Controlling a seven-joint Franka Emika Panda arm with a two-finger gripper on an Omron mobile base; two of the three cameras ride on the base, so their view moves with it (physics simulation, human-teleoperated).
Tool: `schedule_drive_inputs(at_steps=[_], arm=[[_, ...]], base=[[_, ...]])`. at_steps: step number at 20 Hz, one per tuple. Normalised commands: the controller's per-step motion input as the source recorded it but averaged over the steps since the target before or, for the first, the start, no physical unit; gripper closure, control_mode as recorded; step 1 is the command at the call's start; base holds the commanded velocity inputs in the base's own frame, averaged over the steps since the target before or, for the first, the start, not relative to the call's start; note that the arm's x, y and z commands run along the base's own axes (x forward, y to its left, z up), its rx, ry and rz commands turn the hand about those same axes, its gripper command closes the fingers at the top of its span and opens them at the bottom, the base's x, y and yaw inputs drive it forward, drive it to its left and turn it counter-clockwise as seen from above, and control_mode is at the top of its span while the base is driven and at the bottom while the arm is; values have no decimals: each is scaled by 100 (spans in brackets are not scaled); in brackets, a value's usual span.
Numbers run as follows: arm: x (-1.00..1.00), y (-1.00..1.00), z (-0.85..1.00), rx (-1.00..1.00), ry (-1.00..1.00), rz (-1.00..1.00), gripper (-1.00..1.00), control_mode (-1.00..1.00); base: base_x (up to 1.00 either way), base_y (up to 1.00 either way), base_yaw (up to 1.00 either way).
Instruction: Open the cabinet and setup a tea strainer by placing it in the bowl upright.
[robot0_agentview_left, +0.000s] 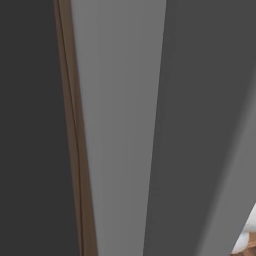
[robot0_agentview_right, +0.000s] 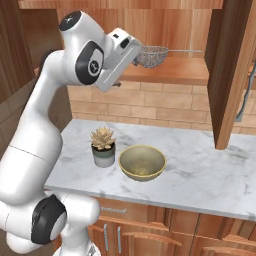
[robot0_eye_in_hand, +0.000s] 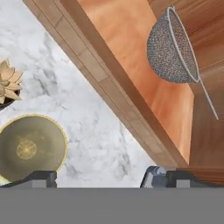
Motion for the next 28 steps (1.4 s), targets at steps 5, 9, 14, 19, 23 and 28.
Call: schedule_drive_inputs(at_steps=[5, 9, 14, 19, 23, 28], arm=[[27, 46, 0, -27, -18, 24, -100, -100], [34, 37, 17, -16, -27, 16, -100, -100], [33, 23, 36, -4, -7, 6, -100, -100], [32, 15, 23, 0, 2, -1, -100, -100], [36, 0, -1, 1, 7, -9, -100, -100], [10, 0, -6, 0, 2, -12, -100, -100]], base=[[0, 0, 0], [0, 0, 0], [0, 0, 0], [0, 0, 0], [0, 0, 0], [0, 0, 0]])
